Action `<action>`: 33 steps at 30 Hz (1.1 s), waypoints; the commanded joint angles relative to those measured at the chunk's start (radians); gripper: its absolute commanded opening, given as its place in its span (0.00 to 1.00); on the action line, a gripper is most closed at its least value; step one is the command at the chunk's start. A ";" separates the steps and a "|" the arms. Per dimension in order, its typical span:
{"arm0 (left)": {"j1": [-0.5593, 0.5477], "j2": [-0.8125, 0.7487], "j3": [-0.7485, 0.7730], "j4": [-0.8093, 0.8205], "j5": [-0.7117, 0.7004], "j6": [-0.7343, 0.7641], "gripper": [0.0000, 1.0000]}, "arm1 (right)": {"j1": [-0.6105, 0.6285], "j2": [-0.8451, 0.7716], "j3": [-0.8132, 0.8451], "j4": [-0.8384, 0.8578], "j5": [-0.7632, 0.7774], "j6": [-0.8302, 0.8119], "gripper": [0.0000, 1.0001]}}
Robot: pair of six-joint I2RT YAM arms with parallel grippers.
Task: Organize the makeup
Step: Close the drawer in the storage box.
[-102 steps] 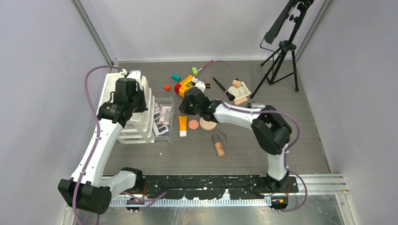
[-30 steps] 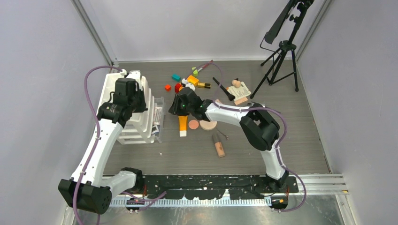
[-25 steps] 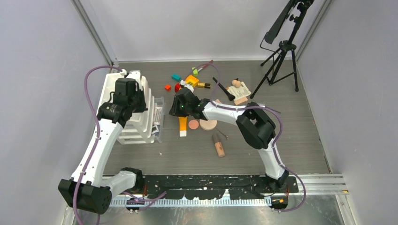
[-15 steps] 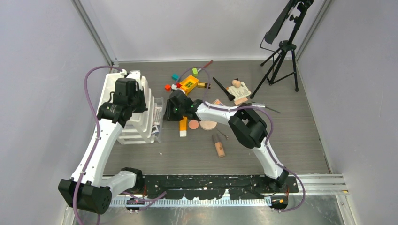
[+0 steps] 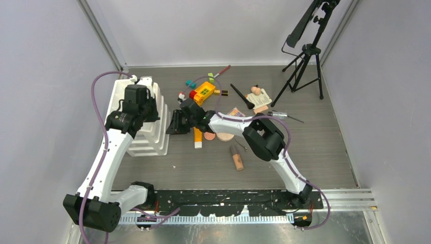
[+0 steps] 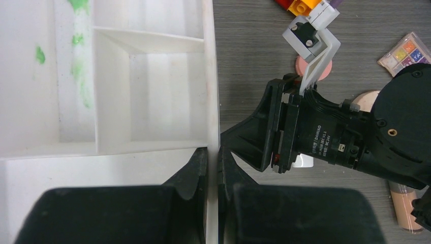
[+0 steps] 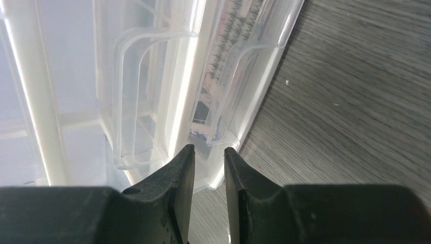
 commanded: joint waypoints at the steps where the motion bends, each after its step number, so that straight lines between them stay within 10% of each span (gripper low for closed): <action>1: -0.001 -0.036 0.023 0.135 0.030 -0.002 0.00 | 0.005 0.017 0.035 0.132 -0.074 0.067 0.33; 24: -0.002 -0.051 0.049 0.142 0.040 -0.029 0.00 | -0.112 -0.237 -0.361 0.383 0.040 0.104 0.34; 33: -0.002 -0.058 0.084 0.155 0.088 -0.079 0.00 | -0.133 -0.305 -0.456 0.710 -0.068 0.284 0.59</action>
